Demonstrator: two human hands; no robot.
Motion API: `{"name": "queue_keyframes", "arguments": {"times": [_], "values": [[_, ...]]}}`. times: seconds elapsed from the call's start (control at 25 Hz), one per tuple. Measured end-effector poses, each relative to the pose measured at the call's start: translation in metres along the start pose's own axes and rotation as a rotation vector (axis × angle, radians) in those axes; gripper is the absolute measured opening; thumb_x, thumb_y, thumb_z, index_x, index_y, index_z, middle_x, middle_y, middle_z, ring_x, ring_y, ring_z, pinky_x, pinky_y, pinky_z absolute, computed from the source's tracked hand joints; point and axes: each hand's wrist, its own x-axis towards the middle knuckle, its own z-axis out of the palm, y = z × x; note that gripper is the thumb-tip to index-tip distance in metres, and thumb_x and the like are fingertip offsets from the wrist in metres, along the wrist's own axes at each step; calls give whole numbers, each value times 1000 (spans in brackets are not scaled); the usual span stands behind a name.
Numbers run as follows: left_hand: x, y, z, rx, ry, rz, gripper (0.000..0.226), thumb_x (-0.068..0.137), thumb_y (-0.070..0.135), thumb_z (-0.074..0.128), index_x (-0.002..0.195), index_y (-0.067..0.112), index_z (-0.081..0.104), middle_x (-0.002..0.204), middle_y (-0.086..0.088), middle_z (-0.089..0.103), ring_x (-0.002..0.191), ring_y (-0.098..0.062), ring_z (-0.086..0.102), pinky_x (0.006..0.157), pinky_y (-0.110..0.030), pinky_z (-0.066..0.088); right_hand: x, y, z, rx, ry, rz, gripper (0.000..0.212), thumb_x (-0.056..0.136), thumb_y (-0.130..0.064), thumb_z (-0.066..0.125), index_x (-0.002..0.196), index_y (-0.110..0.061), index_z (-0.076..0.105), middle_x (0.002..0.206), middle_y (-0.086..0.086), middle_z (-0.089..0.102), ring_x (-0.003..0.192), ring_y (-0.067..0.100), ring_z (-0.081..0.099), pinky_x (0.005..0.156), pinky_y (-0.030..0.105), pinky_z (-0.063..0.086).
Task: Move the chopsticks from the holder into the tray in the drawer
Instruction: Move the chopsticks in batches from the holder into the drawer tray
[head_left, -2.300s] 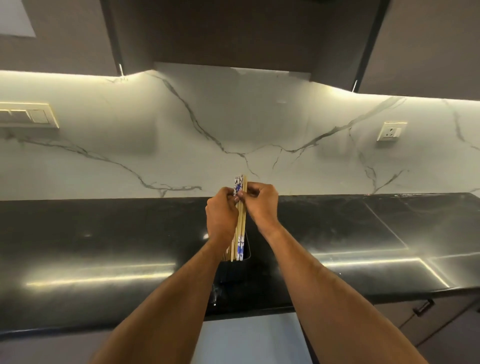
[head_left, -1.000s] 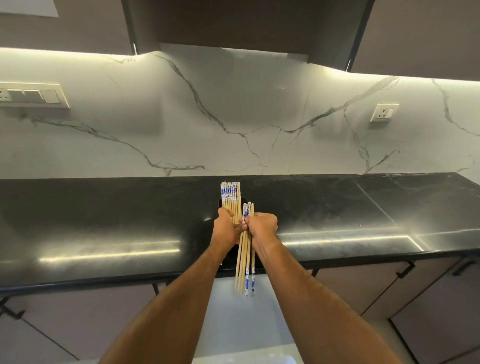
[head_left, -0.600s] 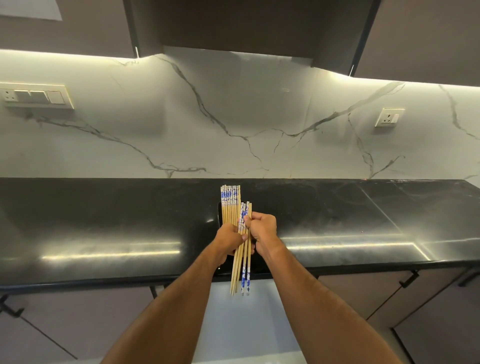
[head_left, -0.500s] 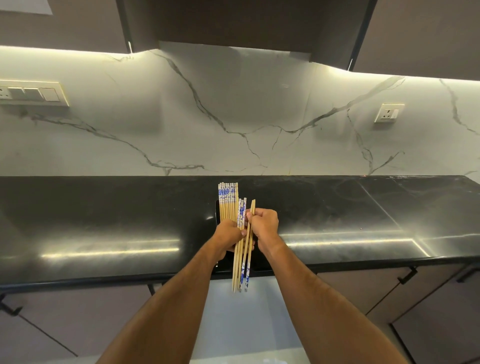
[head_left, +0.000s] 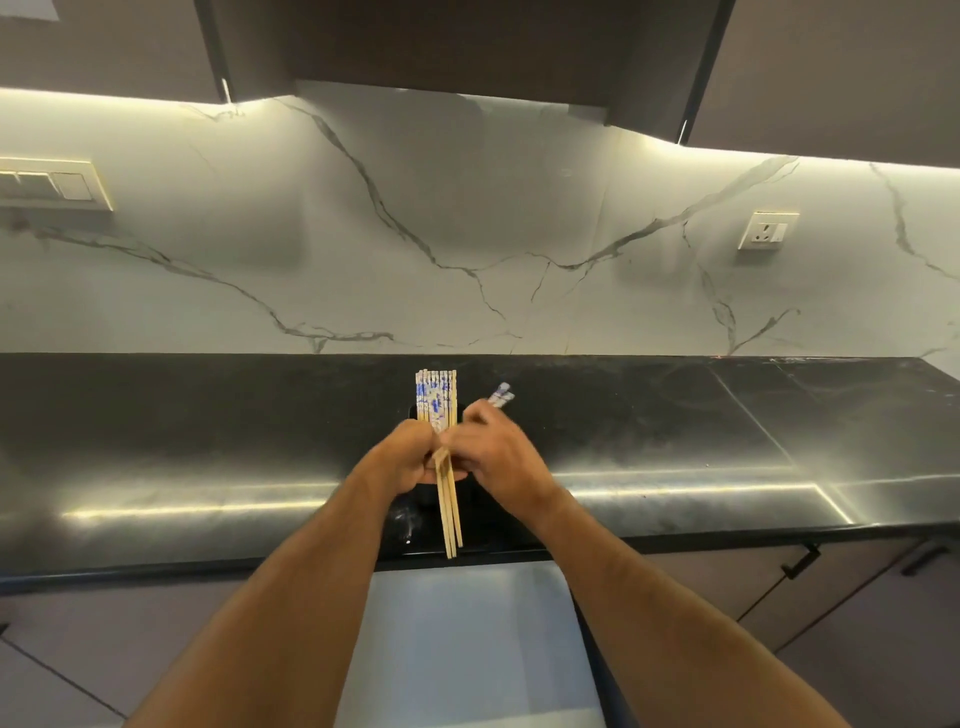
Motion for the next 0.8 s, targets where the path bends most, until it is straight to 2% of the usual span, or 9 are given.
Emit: {"name": "queue_keyframes", "arguments": {"times": [0.08,0.12,0.2,0.28,0.4,0.56,0.72,0.8], "values": [[7,5,-8,-5,34,-16,24,94,-1,43,98,-2,66,79,-14,72,63,-20,72,60,-38,61,-16,7,7,-213,-113,-313,16,96,-14,63,110,-11,71,106,5,70,105,19,54,93,27,48],[9,7,-10,-12,45,-25,24,95,0,44,99,1,68,80,-12,73,69,-21,73,68,-42,61,-23,10,11,-270,-141,-366,19,96,-12,65,114,-9,70,112,7,70,112,23,56,98,34,50],[9,7,-10,-51,55,-40,22,98,2,45,101,2,67,91,-14,73,81,-25,73,82,-47,60,-35,15,19,-312,-190,-386,23,97,-15,65,120,-8,68,122,10,68,122,27,54,100,40,52],[9,4,-6,-154,51,-60,25,100,2,41,106,-2,65,99,-20,74,87,-31,75,80,-47,61,-42,17,24,-337,-229,-419,25,97,-15,66,121,-9,66,124,12,66,124,28,53,98,42,55],[9,0,-2,-303,49,-76,31,102,3,36,111,-7,64,93,-24,76,81,-33,77,67,-42,63,-46,15,27,-323,-286,-467,27,93,-13,71,119,-7,67,120,13,66,118,29,55,90,41,58],[12,-5,3,-417,35,-28,31,106,13,38,114,3,66,87,-12,71,80,-25,70,79,-44,58,-52,18,24,-309,-295,-424,29,87,-13,78,115,-7,71,120,13,67,118,29,55,86,36,60],[15,-7,15,-325,2,38,26,108,19,38,110,7,61,74,-5,61,66,-18,58,72,-39,54,-61,21,23,-344,-330,-401,31,88,-14,76,118,-7,70,124,13,66,121,28,53,89,35,59],[16,-10,20,-130,13,83,25,108,20,40,107,7,61,74,-3,63,66,-16,58,71,-35,53,-61,19,20,-256,-225,-359,28,94,-10,65,122,-7,66,123,12,66,117,25,54,96,34,54]]}}
